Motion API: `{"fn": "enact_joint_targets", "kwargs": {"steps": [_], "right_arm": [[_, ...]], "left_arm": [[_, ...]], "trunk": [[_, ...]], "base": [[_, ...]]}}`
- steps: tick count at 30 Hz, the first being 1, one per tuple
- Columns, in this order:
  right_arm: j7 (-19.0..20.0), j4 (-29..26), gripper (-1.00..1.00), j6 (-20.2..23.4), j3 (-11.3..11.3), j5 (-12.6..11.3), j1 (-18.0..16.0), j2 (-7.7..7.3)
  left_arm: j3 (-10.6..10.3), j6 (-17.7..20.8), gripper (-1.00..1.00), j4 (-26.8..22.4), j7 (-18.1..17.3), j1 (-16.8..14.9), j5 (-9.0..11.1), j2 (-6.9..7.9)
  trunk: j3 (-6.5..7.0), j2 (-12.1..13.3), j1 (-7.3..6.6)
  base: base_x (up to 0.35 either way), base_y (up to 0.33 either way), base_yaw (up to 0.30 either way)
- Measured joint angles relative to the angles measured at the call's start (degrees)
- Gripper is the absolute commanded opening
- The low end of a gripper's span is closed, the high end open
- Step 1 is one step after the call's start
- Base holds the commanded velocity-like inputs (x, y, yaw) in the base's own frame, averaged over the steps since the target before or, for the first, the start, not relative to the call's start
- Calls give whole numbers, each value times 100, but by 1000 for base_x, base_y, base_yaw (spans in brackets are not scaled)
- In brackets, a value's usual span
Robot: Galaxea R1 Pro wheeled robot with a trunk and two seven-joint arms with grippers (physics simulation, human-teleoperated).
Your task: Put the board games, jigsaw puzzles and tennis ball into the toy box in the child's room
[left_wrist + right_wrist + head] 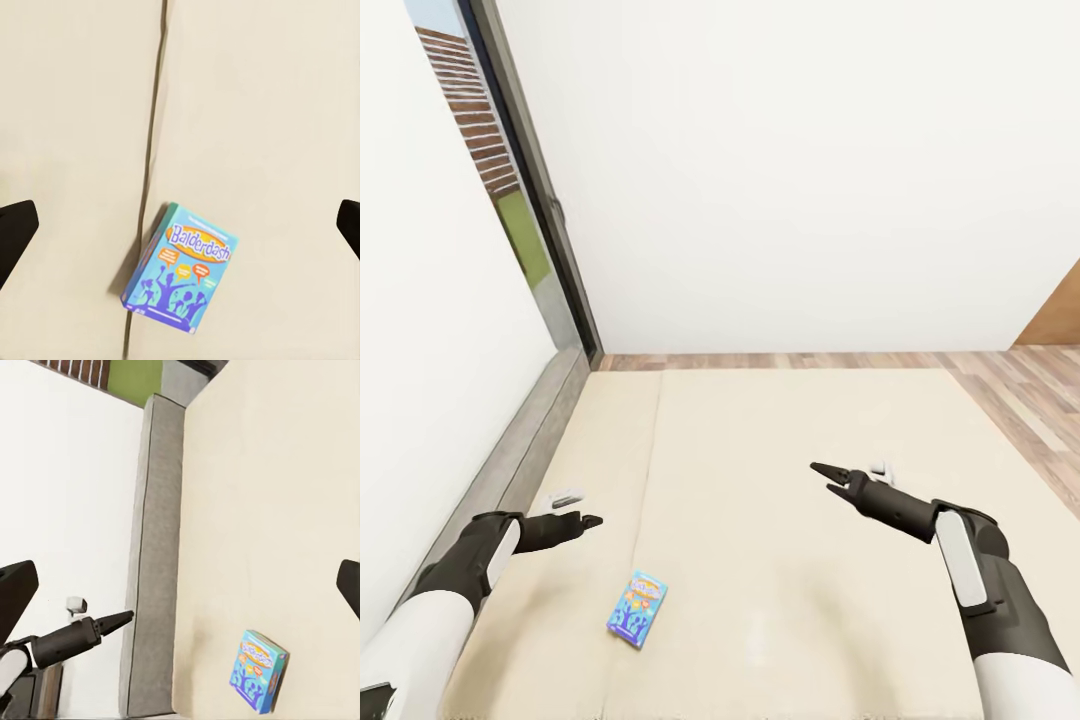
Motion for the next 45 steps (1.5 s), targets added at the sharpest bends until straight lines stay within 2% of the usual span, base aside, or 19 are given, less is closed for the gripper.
{"fn": "enact_joint_targets", "kwargs": {"steps": [5, 11, 45], "right_arm": [[508, -3, 100, 39, -3, 40, 0, -96], [713, 13, 100, 60, -2, 73, 0, -168], [772, 65, 100, -2, 0, 104, -1, -195]], "left_arm": [[3, 2, 100, 0, -8, 0, 1, -5], [2, 2, 100, 0, -5, 0, -2, 3], [-13, 11, 100, 0, 19, 0, -15, -29]], "trunk": [[-47, 0, 0], [-104, 0, 0], [-426, -1, 0]], "base": [[0, 0, 0], [0, 0, 0], [0, 0, 0]]}}
